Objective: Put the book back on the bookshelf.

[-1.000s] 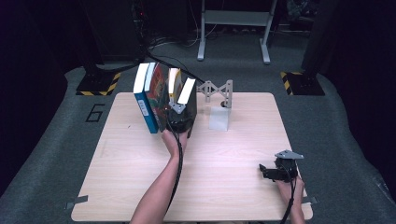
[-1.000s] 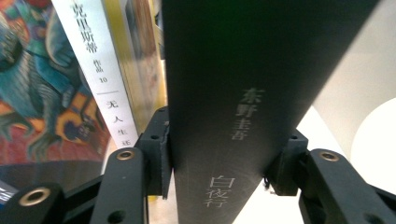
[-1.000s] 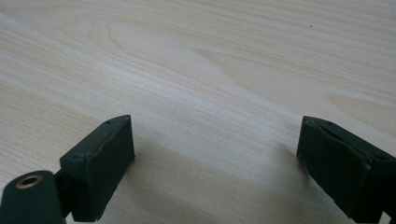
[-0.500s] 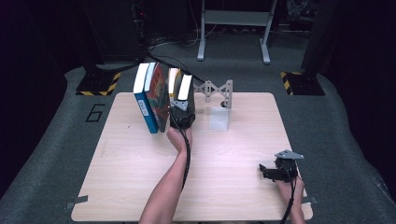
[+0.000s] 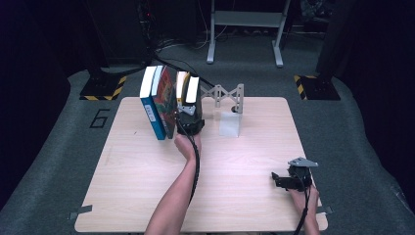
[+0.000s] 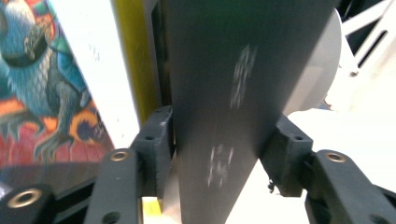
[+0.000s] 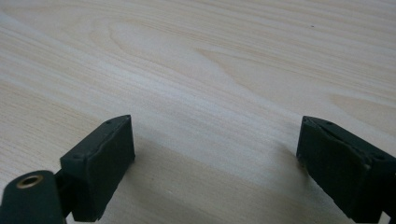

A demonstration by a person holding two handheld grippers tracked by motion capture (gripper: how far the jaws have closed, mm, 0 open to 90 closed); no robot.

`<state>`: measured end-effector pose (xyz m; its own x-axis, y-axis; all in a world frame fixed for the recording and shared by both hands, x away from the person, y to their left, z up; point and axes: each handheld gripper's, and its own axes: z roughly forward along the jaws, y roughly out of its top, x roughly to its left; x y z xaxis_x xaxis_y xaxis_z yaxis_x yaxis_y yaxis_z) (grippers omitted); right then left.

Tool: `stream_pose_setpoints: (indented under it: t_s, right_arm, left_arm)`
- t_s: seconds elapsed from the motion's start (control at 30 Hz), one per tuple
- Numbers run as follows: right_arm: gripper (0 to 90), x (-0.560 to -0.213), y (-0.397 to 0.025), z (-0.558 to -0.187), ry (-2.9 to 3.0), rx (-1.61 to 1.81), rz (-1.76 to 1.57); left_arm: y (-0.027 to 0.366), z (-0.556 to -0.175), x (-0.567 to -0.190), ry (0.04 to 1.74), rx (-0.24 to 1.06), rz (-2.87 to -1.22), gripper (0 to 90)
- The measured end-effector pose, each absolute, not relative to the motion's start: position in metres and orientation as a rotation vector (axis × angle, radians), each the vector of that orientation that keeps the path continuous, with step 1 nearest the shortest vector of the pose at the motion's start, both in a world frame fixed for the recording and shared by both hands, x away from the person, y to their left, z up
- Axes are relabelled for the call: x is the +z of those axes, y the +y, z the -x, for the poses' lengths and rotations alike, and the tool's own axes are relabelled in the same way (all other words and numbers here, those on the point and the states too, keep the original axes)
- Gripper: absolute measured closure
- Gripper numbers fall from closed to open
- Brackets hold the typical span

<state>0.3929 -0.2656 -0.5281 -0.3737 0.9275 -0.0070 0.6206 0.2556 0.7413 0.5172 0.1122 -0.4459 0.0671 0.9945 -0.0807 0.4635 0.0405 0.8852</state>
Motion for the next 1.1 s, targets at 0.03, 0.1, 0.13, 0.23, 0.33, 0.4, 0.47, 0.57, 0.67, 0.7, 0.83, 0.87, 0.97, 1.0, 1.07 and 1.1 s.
stream_pose_setpoints:
  t_s: [0.03,0.1,0.13,0.23,0.33,0.4,0.47,0.57,0.67,0.7,0.83,0.87,0.97,1.0,1.07,1.1]
  right_arm:
    - [10.3,-0.528,-0.266,-0.393,2.086,0.92,-1.403]
    - [10.2,-0.528,-0.266,-0.393,2.086,0.919,-1.403]
    - [10.2,-0.528,-0.266,-0.393,2.086,0.919,-1.403]
    - [10.1,-0.528,-0.265,-0.393,2.085,0.919,-1.404]
    - [10.1,-0.528,-0.265,-0.393,2.085,0.918,-1.404]
    - [10.1,-0.528,-0.265,-0.393,2.085,0.918,-1.404]
    - [10.1,-0.528,-0.265,-0.393,2.085,0.918,-1.404]
    - [10.1,-0.528,-0.265,-0.393,2.085,0.918,-1.404]
    - [10.1,-0.528,-0.265,-0.393,2.085,0.919,-1.404]
    - [10.1,-0.528,-0.265,-0.393,2.085,0.918,-1.404]
    - [10.1,-0.528,-0.265,-0.393,2.085,0.918,-1.404]
    - [10.1,-0.528,-0.265,-0.393,2.085,0.918,-1.403]
    - [10.1,-0.528,-0.265,-0.393,2.084,0.918,-1.403]
    - [10.2,-0.528,-0.265,-0.393,2.084,0.918,-1.403]
    - [10.2,-0.528,-0.265,-0.393,2.084,0.917,-1.401]
    - [10.2,-0.528,-0.265,-0.393,2.083,0.916,-1.4]
  left_arm:
    - [0.113,-0.515,-0.447,1.503,0.821,-1.535,49.2]
    - [0.112,-0.512,-0.448,1.492,0.831,-1.534,51.7]
    - [0.113,-0.512,-0.449,1.488,0.831,-1.535,52.0]
    - [0.112,-0.513,-0.45,1.487,0.852,-1.532,53.2]
    - [0.113,-0.514,-0.45,1.495,0.868,-1.527,54.0]
    - [0.114,-0.516,-0.451,1.507,0.877,-1.505,54.3]
    - [0.114,-0.518,-0.45,1.523,0.879,-1.496,54.4]
    - [0.113,-0.521,-0.449,1.54,0.887,-1.493,54.4]
    - [0.114,-0.525,-0.448,1.542,0.886,-1.501,54.3]
    - [0.114,-0.526,-0.448,1.543,0.884,-1.499,54.2]
    - [0.116,-0.527,-0.448,1.544,0.877,-1.499,54.2]
    - [0.116,-0.527,-0.448,1.541,0.874,-1.504,54.1]
    - [0.117,-0.527,-0.446,1.541,0.856,-1.517,53.5]
    - [0.117,-0.526,-0.446,1.54,0.85,-1.519,53.1]
    - [0.118,-0.524,-0.446,1.547,0.836,-1.516,51.0]
    - [0.118,-0.523,-0.446,1.546,0.834,-1.515,49.5]
